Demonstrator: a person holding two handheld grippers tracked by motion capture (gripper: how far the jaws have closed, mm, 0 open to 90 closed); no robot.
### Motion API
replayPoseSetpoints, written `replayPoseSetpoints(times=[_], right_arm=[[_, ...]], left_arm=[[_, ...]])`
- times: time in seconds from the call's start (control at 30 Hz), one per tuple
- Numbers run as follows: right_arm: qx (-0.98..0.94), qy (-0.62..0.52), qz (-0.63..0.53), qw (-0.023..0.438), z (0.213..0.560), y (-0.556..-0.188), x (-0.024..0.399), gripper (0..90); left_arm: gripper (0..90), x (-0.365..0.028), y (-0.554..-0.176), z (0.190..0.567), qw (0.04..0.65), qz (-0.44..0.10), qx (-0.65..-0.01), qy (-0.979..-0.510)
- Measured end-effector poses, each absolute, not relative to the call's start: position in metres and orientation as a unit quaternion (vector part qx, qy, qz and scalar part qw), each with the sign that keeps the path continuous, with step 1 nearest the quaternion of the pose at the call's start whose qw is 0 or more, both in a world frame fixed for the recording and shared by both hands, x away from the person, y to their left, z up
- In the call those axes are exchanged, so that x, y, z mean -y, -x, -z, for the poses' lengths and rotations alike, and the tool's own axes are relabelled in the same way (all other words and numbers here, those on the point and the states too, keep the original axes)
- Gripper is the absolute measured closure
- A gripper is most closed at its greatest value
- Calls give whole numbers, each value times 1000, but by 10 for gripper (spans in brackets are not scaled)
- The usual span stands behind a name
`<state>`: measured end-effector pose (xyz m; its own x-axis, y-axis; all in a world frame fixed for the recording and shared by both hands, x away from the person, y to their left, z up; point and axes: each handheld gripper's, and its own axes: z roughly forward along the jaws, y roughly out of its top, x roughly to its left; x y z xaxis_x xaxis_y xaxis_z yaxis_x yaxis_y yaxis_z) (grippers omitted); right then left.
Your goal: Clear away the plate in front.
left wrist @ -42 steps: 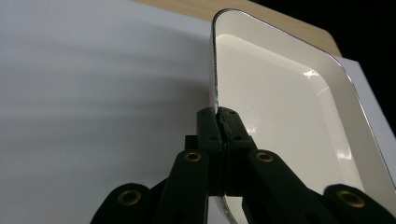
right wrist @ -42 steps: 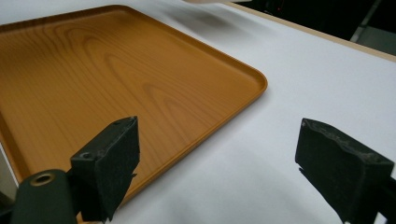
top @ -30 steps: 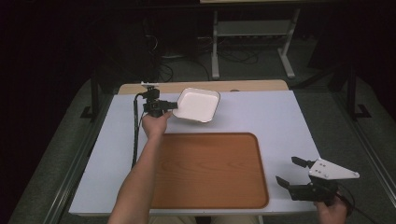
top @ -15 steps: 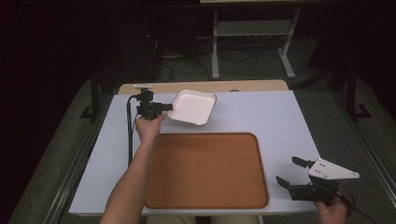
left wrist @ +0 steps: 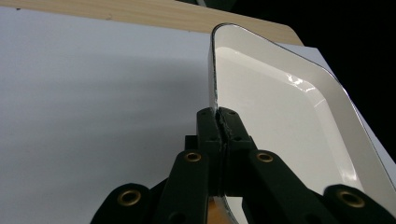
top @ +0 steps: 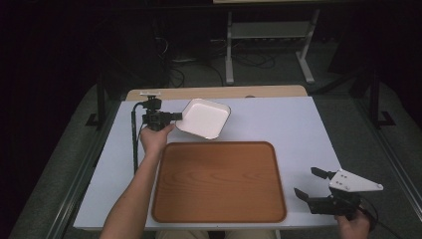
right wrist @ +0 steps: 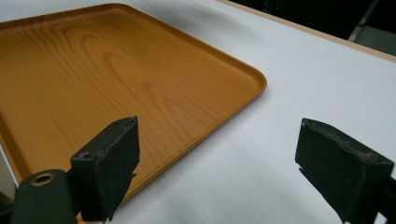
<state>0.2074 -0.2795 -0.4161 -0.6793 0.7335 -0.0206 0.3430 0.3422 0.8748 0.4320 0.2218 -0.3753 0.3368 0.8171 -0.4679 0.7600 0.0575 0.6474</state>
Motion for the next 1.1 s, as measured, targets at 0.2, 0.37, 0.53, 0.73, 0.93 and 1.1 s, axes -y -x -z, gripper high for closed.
replayPoseSetpoints(times=[0.2, 0.37, 0.53, 0.73, 0.93, 1.1], right_arm=[[-792, -340, -462, 211, 416, -207, 279, 130], [-792, -340, -461, 211, 416, -207, 279, 130], [-792, -340, -461, 212, 416, -207, 279, 130], [-792, -341, -460, 212, 416, -207, 279, 130], [-792, -341, -459, 211, 416, -208, 278, 130], [-793, -341, -458, 212, 416, -208, 278, 130]], left_arm=[[888, -224, -422, 373, 450, -28, -563, -693], [887, -227, -417, 374, 444, -27, -558, -700], [887, -229, -412, 375, 448, -21, -555, -701], [887, -232, -404, 379, 448, -13, -548, -706], [888, -236, -394, 383, 451, -17, -548, -704], [887, -237, -384, 389, 455, -15, -550, -700]])
